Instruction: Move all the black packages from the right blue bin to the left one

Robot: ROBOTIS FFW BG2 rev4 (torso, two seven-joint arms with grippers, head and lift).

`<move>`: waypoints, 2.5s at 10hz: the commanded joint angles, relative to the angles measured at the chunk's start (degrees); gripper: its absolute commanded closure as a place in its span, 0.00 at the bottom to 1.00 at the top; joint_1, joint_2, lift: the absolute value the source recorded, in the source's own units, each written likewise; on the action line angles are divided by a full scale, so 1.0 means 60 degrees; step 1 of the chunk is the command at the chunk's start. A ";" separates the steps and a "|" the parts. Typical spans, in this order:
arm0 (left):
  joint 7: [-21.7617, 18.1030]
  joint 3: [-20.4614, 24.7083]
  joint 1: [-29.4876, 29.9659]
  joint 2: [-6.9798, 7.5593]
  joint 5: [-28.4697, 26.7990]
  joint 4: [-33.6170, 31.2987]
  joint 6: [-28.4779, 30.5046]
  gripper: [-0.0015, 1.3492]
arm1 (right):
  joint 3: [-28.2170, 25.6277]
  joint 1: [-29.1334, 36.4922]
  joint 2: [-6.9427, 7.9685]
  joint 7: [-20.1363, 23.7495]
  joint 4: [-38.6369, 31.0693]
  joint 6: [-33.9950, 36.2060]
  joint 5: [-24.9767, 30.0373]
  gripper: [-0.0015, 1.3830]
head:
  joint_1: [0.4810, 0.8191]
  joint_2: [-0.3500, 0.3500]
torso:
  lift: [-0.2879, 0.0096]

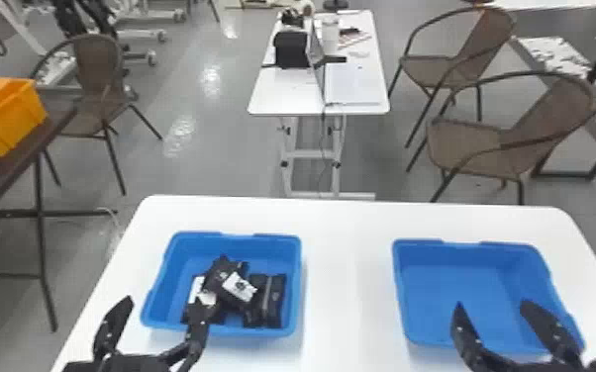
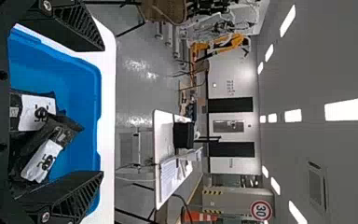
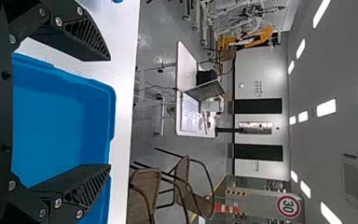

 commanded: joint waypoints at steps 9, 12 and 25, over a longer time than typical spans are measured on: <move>0.0337 -0.0360 -0.0087 -0.0025 0.0452 -0.0034 0.0024 0.06 | 0.0014 -0.0158 0.0088 0.0055 0.0078 0.0177 -0.0044 0.16 | 0.63 0.60 | 0.97; 0.0337 -0.0374 -0.0087 -0.0025 0.0467 -0.0034 0.0039 0.06 | 0.0014 -0.0158 0.0088 0.0055 0.0092 0.0177 -0.0073 0.16 | 0.63 0.60 | 0.97; 0.0322 -0.0448 -0.0146 -0.0025 0.0481 -0.0034 0.0039 0.06 | 0.0014 -0.0158 0.0102 0.0055 0.0107 0.0192 -0.0073 0.17 | 0.63 0.59 | 0.97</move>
